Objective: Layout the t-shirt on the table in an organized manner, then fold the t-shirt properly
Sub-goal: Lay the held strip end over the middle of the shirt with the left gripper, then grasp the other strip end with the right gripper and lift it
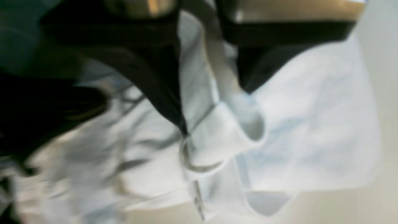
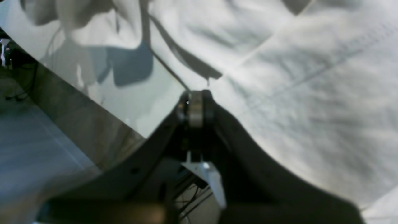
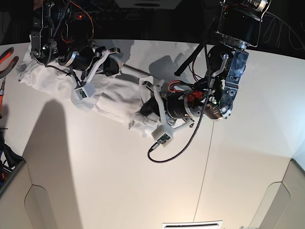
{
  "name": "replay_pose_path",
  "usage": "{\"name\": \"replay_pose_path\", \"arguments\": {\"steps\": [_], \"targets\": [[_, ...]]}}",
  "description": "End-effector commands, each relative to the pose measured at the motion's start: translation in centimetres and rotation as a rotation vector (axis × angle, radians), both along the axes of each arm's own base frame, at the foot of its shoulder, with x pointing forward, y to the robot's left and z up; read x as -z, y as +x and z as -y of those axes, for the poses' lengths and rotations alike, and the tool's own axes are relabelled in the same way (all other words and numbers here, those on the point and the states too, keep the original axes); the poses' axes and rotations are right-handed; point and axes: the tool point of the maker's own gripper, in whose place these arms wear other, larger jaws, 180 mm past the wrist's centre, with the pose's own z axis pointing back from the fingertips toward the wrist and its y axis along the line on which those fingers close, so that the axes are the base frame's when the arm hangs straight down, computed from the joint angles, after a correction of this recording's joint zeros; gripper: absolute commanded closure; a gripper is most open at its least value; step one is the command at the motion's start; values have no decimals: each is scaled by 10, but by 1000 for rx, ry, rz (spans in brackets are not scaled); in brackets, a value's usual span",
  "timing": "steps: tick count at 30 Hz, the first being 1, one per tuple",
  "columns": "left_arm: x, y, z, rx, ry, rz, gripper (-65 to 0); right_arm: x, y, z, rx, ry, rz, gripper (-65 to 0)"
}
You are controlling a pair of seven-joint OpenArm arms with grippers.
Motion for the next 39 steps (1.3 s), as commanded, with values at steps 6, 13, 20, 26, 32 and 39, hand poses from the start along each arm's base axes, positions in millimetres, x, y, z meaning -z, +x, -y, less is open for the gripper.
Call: {"name": "replay_pose_path", "arguments": {"steps": [6, 13, 20, 26, 32, 39], "targets": [[-35, 3, 29, 55, -162, 55, 0, -7, 6, -2, -3, 16, 31, 0], [-43, 8, 41, 42, -191, 91, 0, -8, 6, -2, -2, 17, 32, 0], [-35, 8, 37, 45, -139, 97, 0, -23, 15, -3, -10, 14, 85, 0], [-35, 8, 37, 44, -139, 97, 0, -70, 32, -6, -37, -5, 240, 0], [-35, 7, 37, 45, -139, 97, 0, -97, 43, 4, -21, -50, 336, 0], [-35, 7, 37, 46, -139, 97, 0, -101, 51, 34, 70, -88, 357, 0]]}}
